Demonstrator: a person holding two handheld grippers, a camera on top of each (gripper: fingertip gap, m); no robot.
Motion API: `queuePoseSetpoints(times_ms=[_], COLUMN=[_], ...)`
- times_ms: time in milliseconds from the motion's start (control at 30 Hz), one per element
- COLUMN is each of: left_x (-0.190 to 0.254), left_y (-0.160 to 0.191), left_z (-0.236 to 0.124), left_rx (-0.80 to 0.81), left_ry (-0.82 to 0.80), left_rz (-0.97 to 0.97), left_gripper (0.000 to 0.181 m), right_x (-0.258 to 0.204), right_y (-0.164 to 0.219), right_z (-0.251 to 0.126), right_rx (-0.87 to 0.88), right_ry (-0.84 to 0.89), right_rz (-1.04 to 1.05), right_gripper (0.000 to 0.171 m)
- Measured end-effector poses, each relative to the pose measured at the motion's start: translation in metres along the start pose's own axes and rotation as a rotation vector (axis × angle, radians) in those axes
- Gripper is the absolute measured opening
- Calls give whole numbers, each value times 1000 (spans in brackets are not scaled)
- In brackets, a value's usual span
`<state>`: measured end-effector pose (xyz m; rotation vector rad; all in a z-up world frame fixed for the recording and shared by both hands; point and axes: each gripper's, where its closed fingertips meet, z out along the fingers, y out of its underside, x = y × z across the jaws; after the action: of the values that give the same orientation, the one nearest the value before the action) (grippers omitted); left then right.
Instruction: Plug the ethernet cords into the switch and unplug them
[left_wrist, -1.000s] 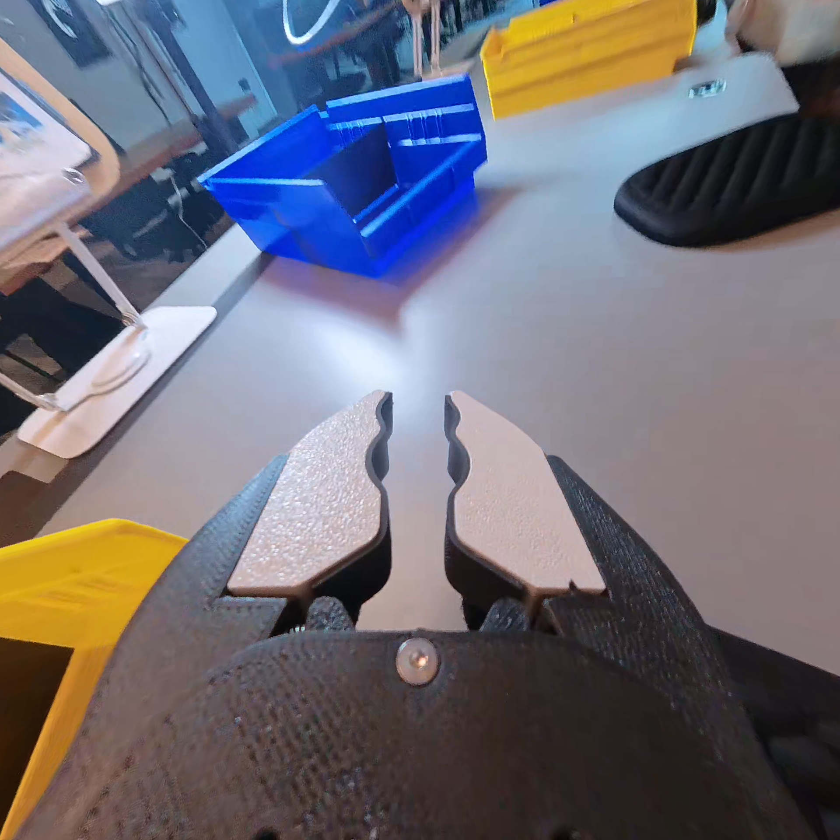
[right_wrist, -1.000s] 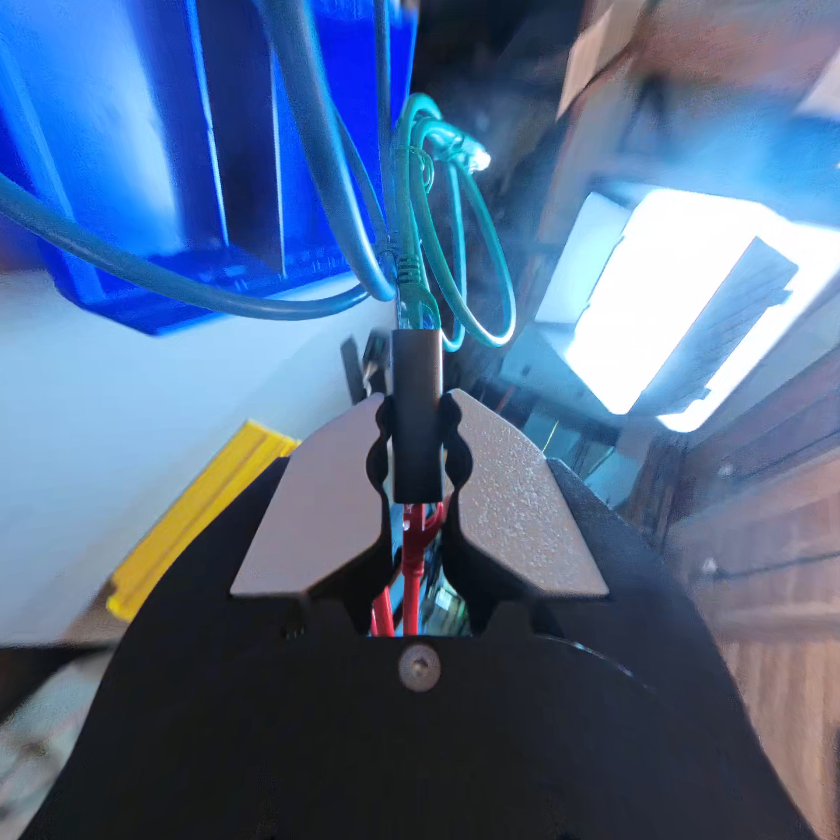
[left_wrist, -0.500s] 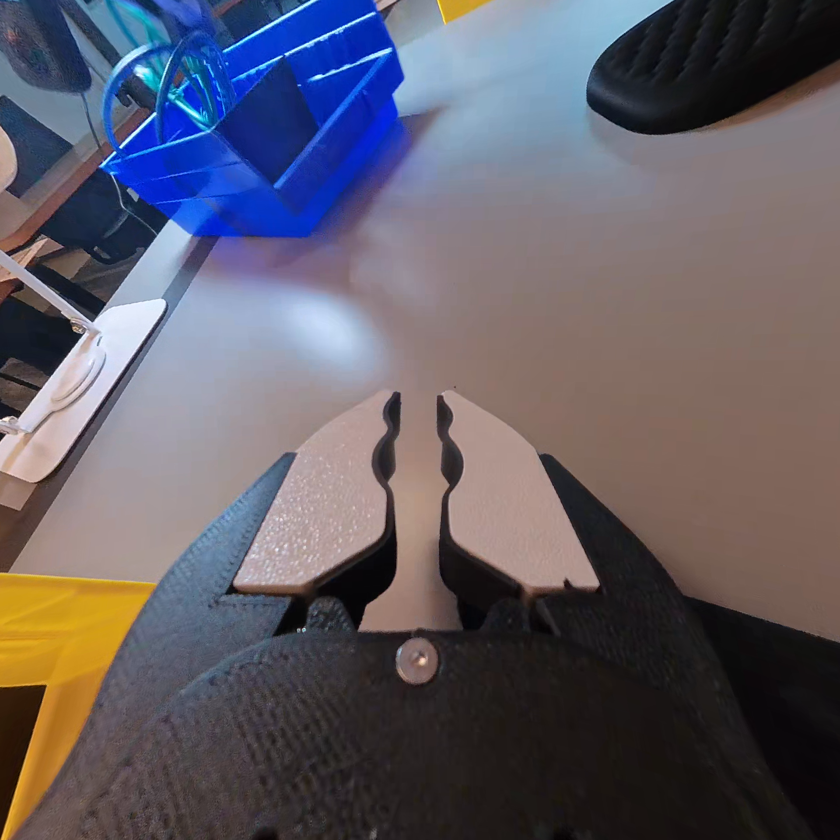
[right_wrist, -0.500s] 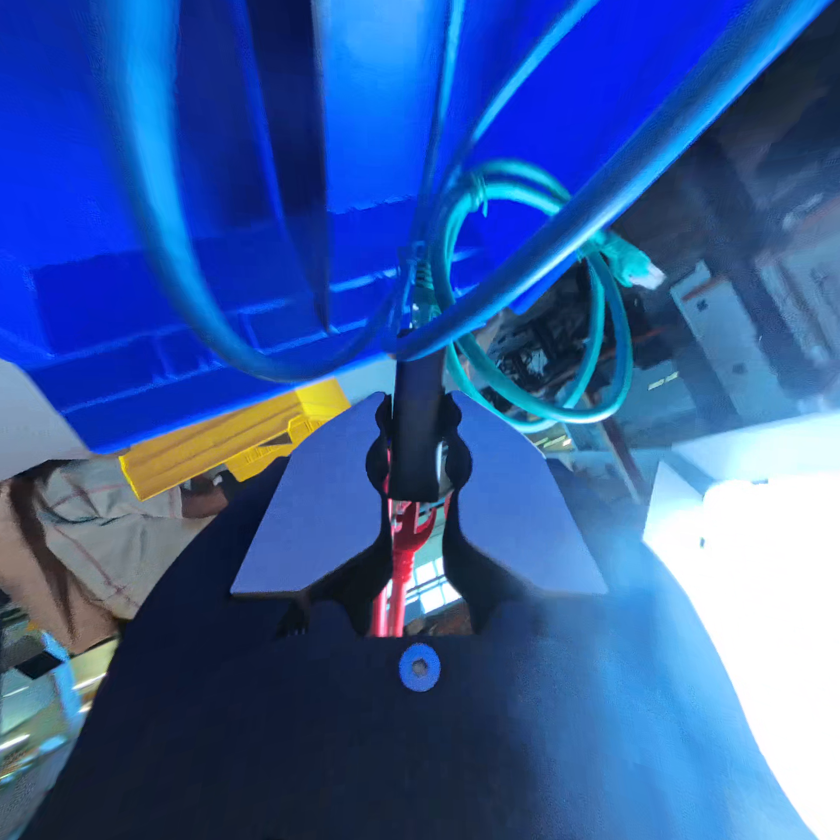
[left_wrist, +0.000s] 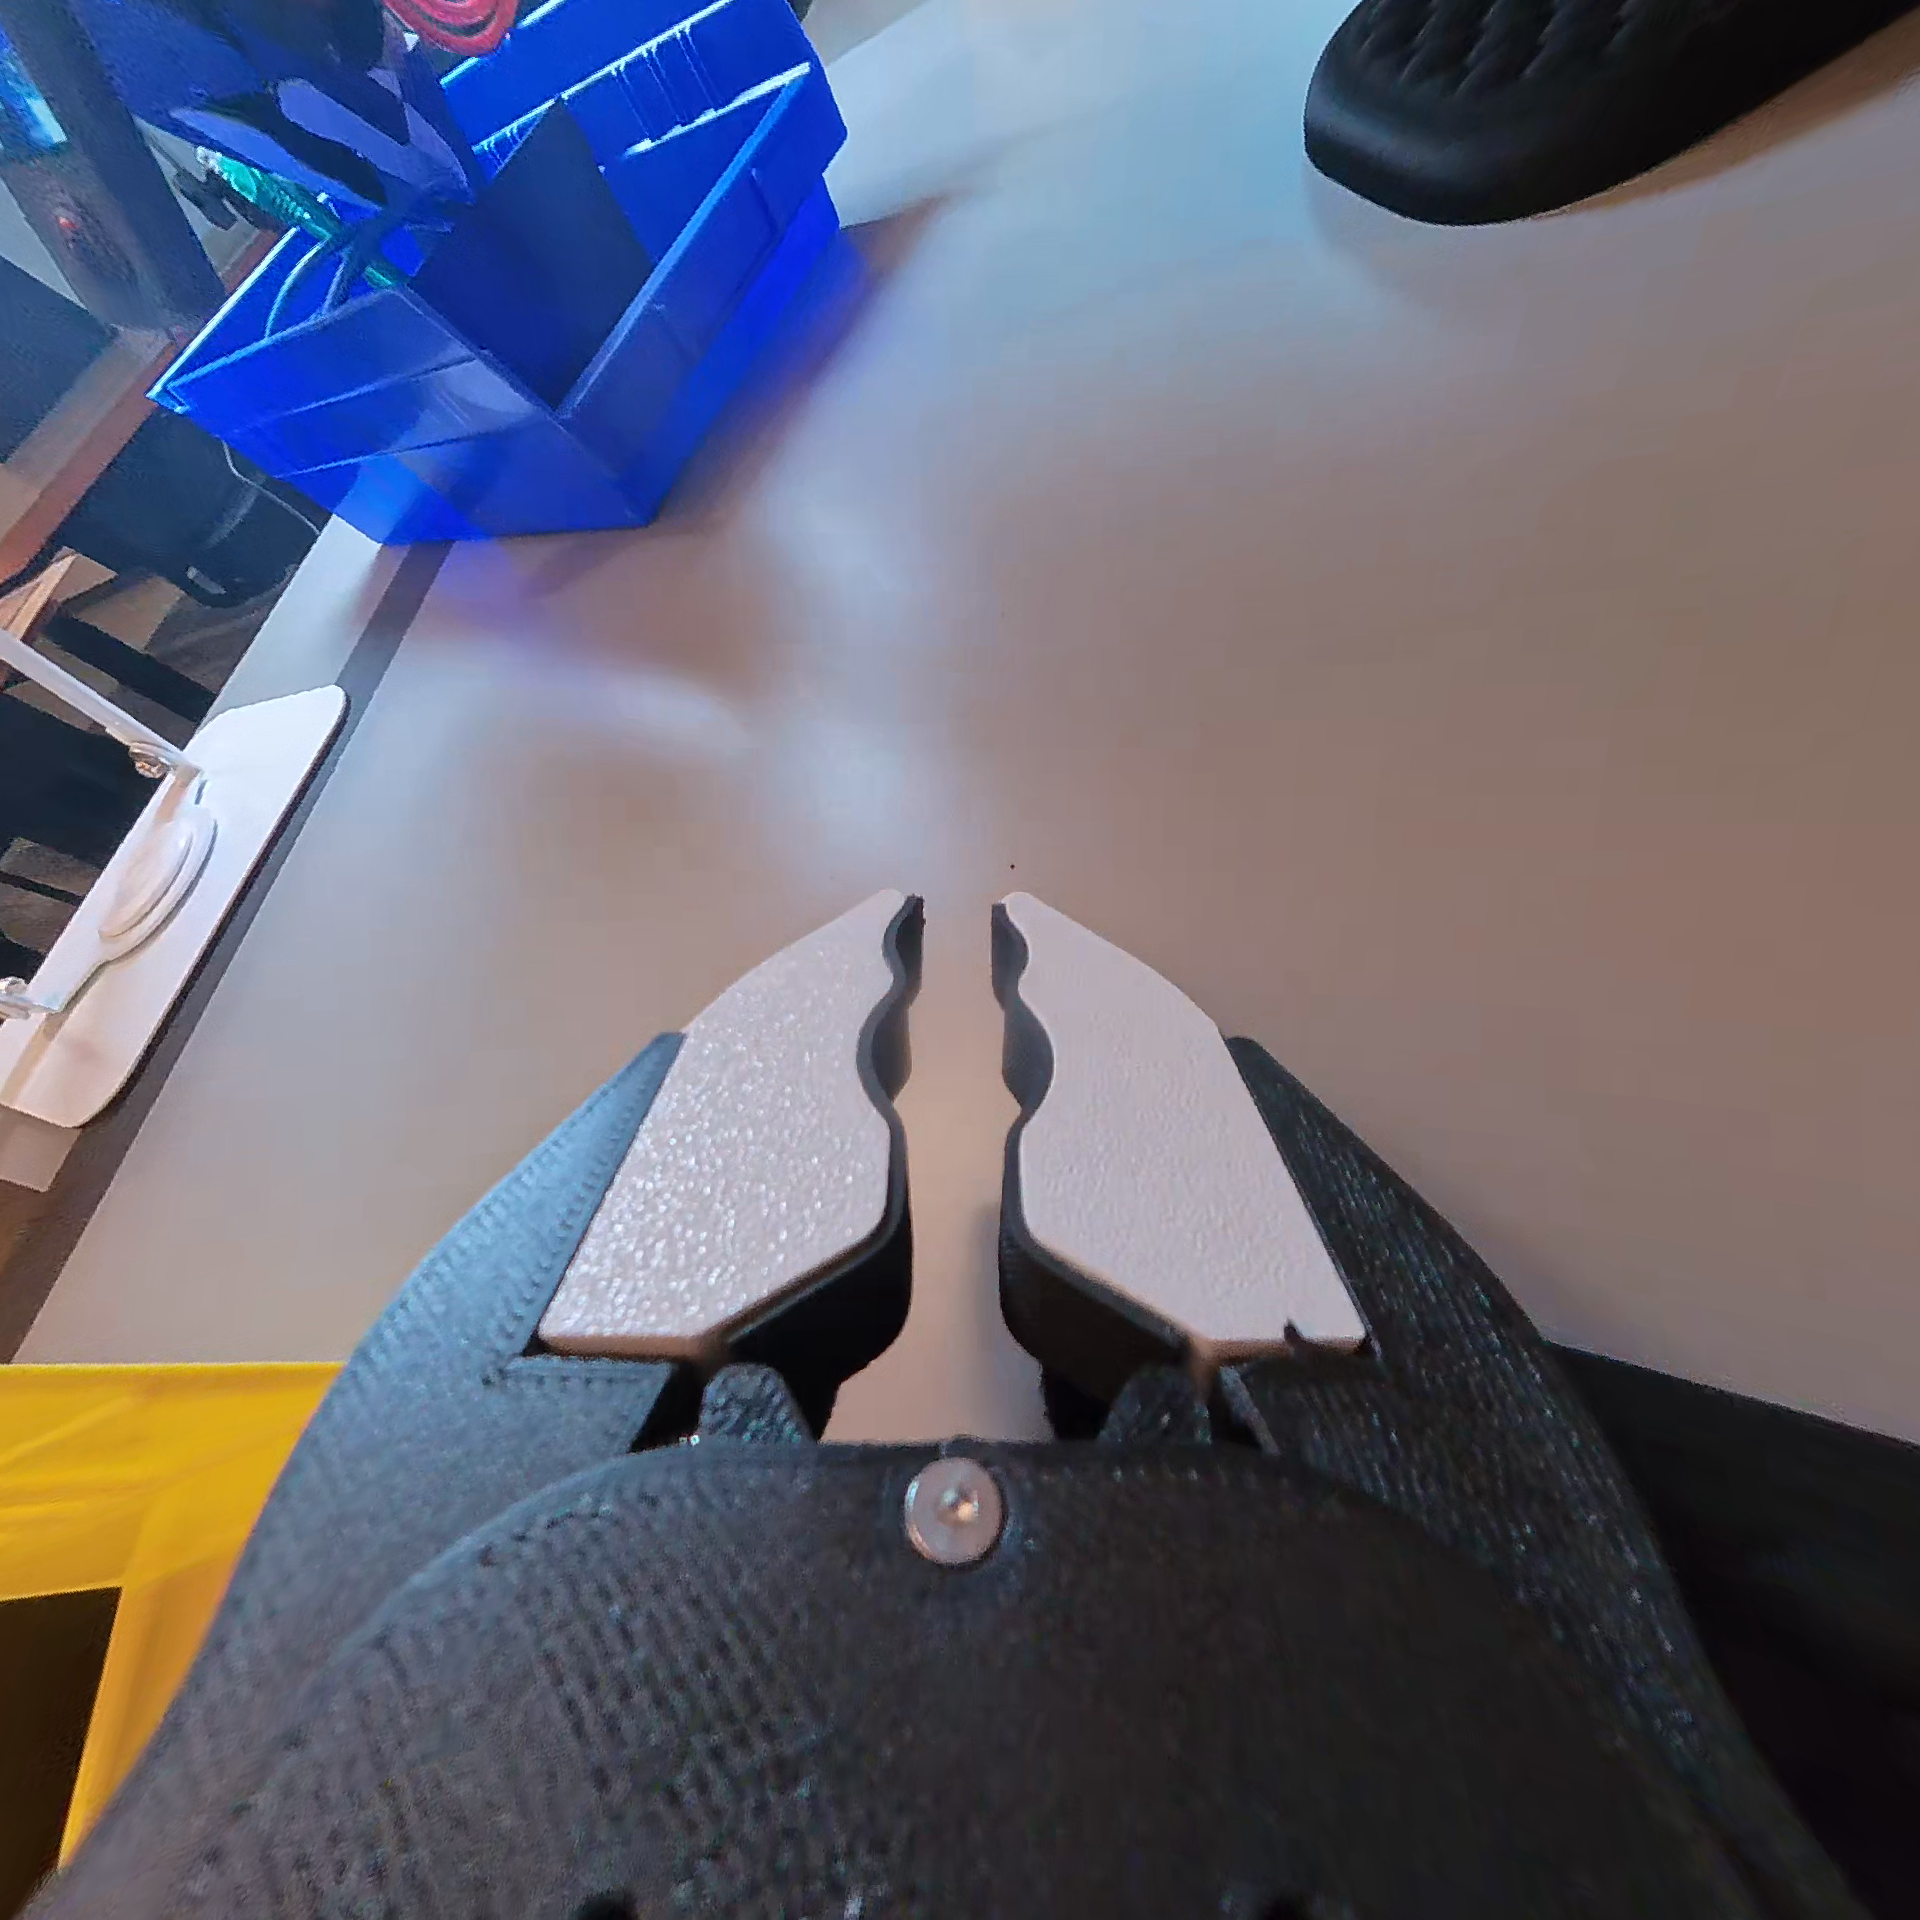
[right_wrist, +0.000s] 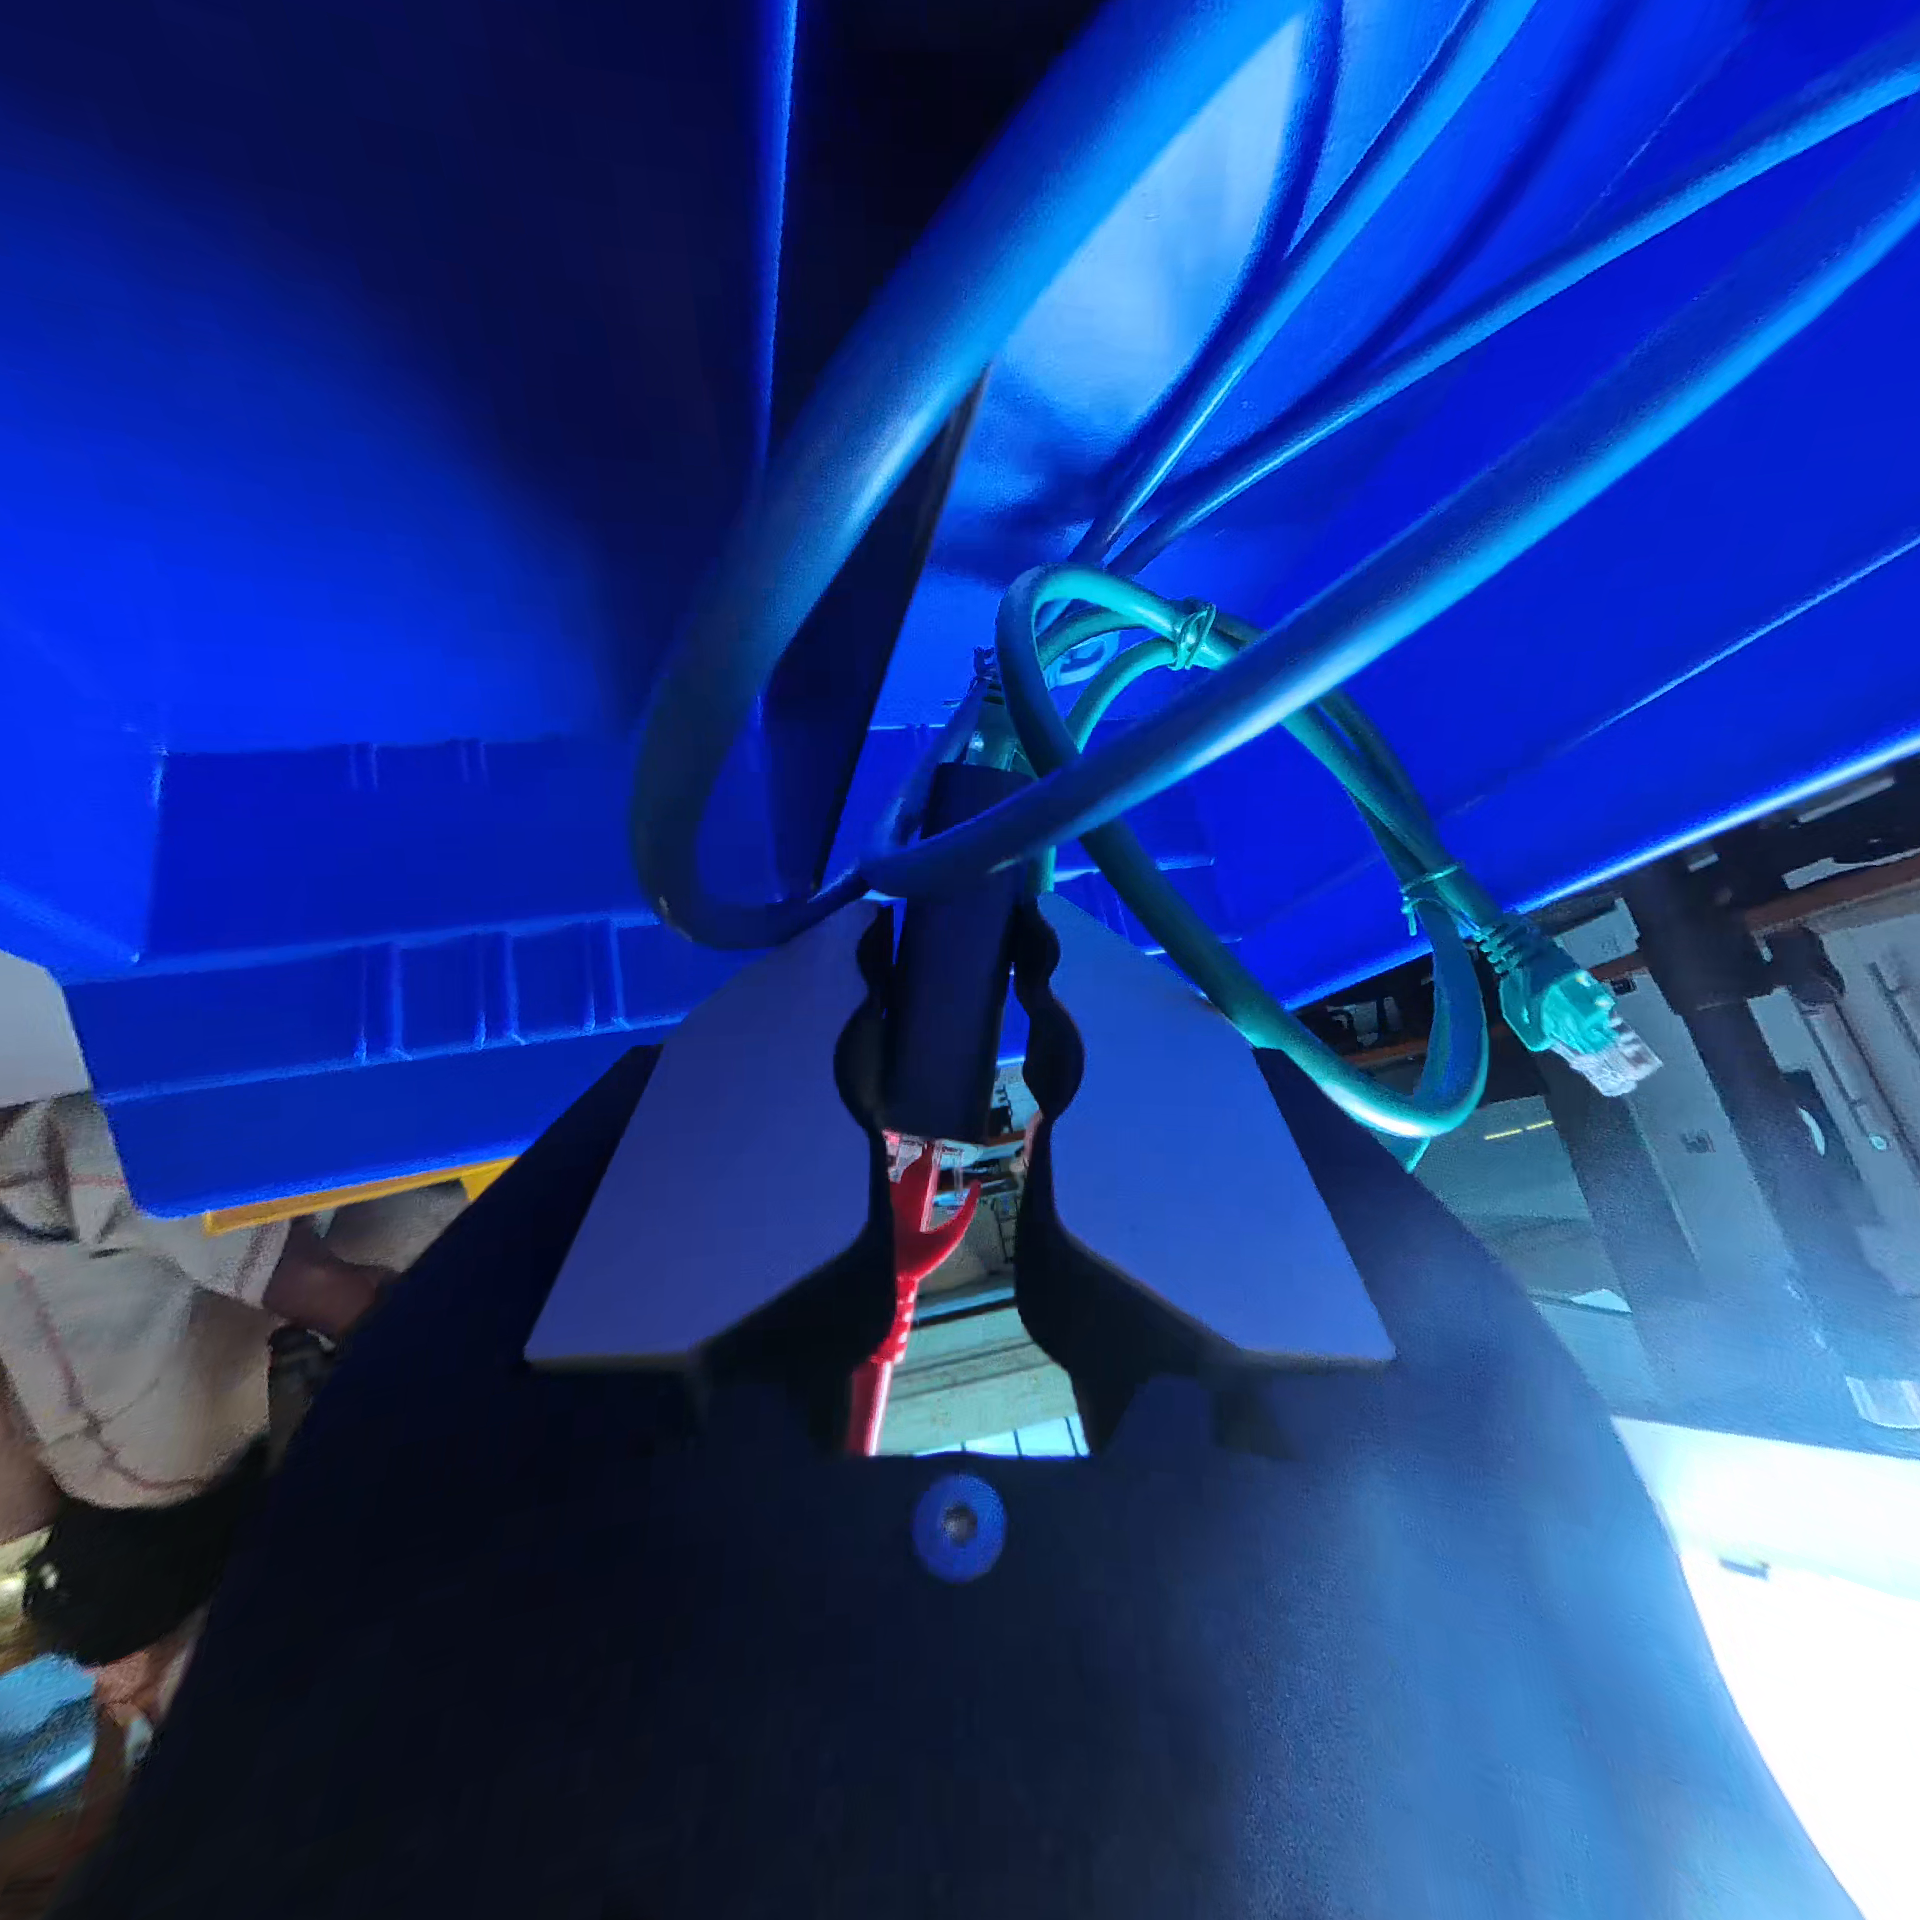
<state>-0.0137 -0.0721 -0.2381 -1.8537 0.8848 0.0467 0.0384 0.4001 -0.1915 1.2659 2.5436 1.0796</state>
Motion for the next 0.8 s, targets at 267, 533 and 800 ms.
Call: queuePoseSetpoints(times_ms=[267,533,800], left_x=[1,2,-5], left_y=[2,4,1], left_z=[2,3,0], left_rx=[-19,-31,-12], left_ry=[-4,-3,-39], left_rz=[11,19,1], left_gripper=[12,12,11], right_x=[-2,-26,-95], right_y=[5,19,31], right_z=[-10,-52,-120], right_rx=[175,521,988], right_ry=[186,368,433], right_rz=[176,435,637], right_gripper=[29,38,38])
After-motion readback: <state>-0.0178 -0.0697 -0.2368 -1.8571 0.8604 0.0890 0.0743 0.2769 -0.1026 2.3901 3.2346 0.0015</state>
